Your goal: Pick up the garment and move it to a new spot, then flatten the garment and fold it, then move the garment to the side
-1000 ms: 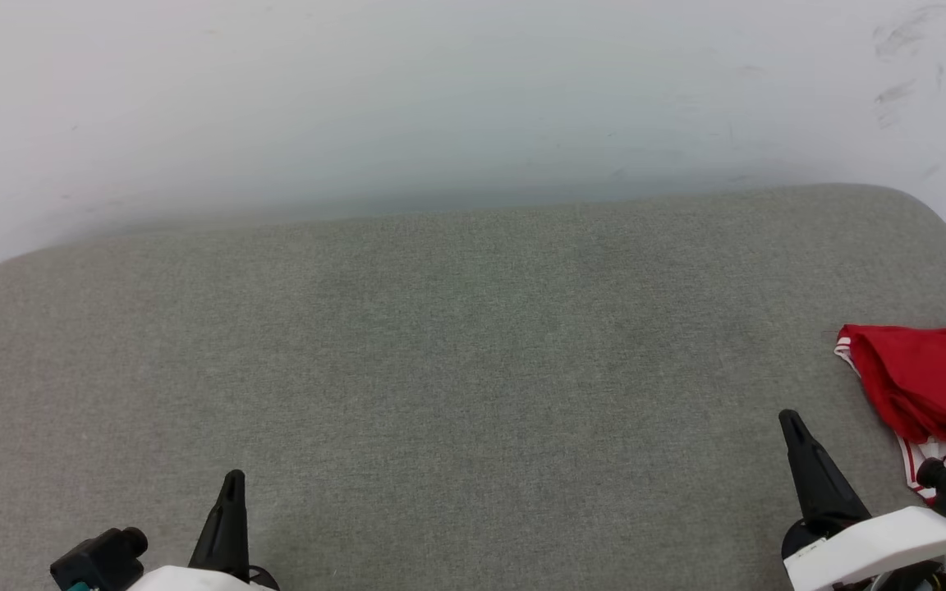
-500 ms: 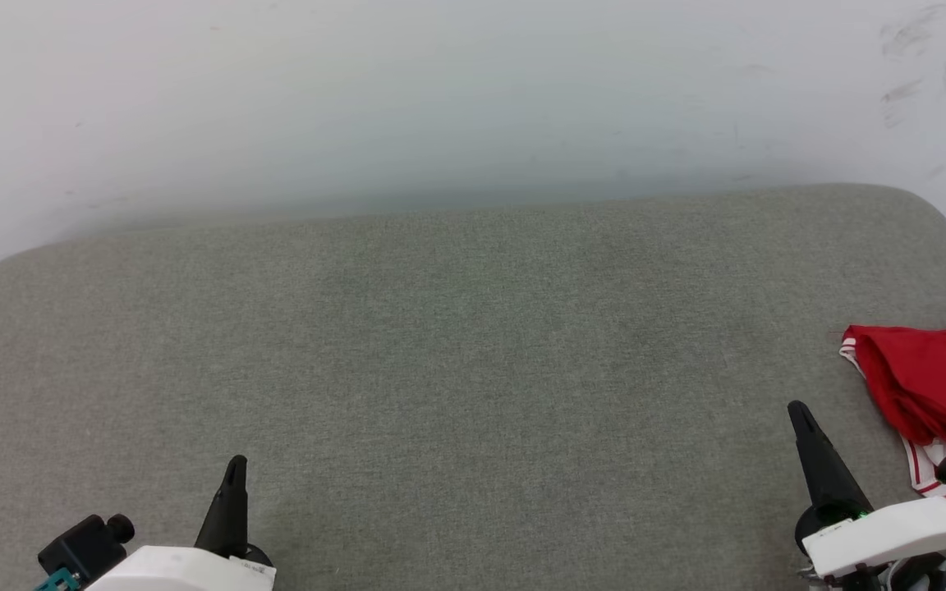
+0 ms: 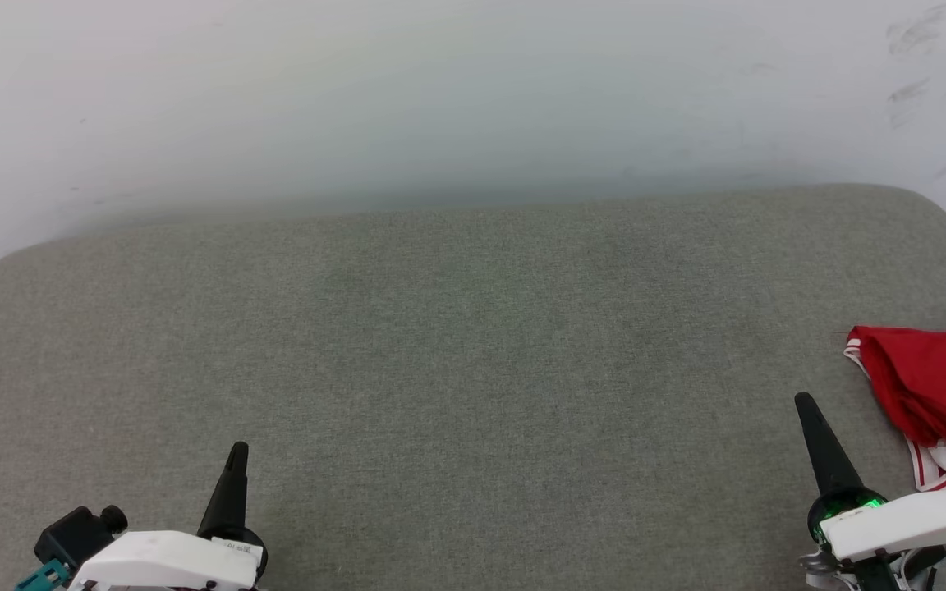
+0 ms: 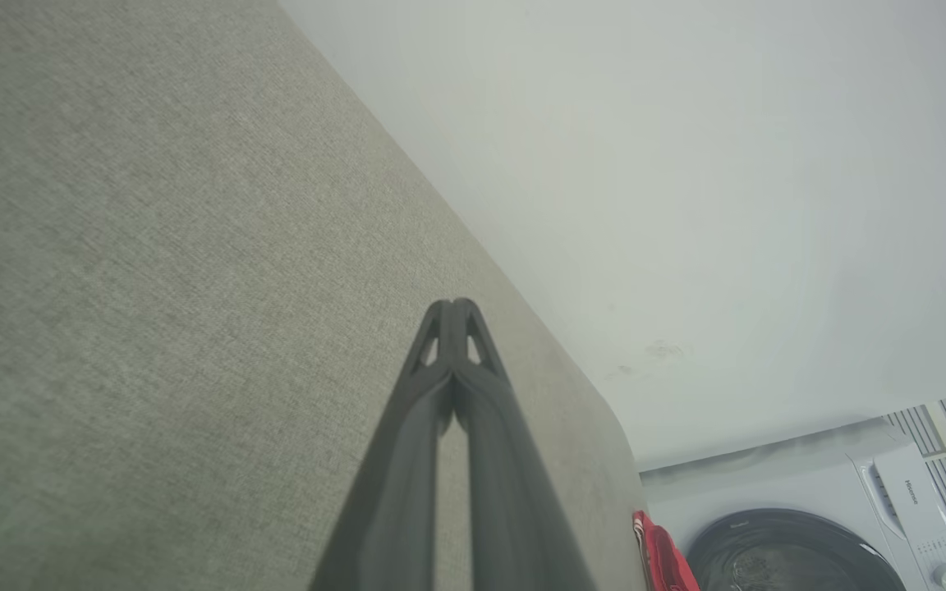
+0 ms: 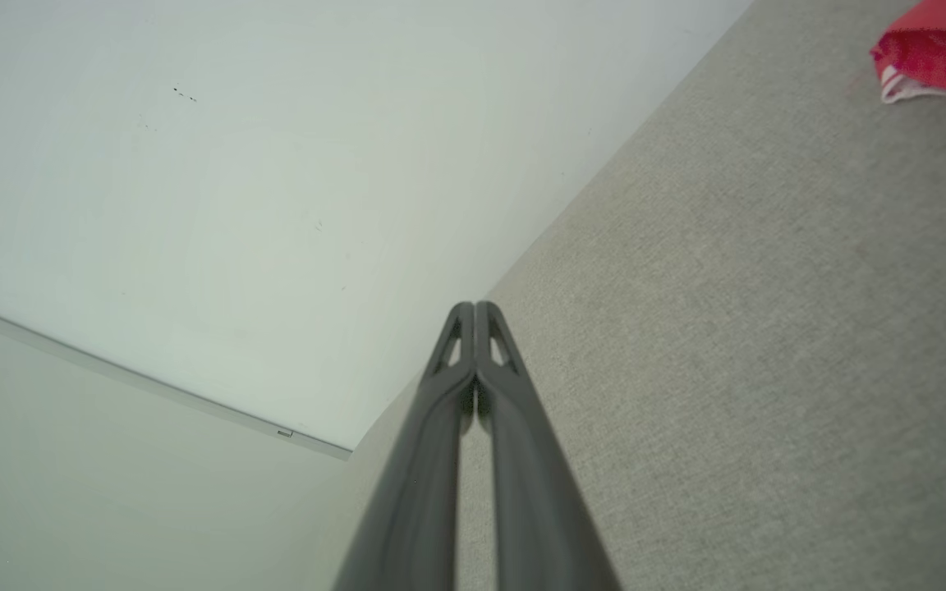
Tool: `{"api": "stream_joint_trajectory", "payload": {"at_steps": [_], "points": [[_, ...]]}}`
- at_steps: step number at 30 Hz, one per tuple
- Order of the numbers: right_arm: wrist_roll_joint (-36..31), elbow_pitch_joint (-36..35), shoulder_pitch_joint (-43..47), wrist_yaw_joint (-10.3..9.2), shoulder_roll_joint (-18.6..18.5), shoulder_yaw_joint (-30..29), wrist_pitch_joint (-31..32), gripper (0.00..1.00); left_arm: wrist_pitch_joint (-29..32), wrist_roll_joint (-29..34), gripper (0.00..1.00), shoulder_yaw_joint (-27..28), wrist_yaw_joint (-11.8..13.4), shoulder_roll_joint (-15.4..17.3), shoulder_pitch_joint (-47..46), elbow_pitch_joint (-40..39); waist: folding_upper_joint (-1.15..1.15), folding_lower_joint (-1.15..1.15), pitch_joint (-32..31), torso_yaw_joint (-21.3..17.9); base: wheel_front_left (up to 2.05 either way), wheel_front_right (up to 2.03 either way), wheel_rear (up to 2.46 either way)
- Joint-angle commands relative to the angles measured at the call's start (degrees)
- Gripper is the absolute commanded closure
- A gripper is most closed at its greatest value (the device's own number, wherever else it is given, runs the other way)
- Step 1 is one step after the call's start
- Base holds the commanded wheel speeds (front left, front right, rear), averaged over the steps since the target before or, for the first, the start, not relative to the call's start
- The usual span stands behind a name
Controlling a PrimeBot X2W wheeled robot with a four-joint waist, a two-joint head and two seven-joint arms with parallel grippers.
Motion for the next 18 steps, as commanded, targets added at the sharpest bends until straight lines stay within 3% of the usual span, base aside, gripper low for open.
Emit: {"api": "stream_joint_trajectory", "payload": {"at_steps": [1, 18], "points": [[1.4, -0.2, -1.4, 0.00, 0.0, -0.2, 0.1, 1.00, 0.3, -1.3, 1.00, 0.4, -0.4, 0.0, -1.3, -0.2, 0.00, 0.00, 0.0, 0.0, 0.00, 0.00, 0.00], [11.4, 1.9, -2.9, -0.01, 0.5, -1.3, 1.1, 1.00, 2.9, -10.3, 1.00, 2.2, -2.2, -1.1, -3.5, 2.0, 0.00, 0.00, 0.2, 0.4, 0.00, 0.00, 0.00]]}}
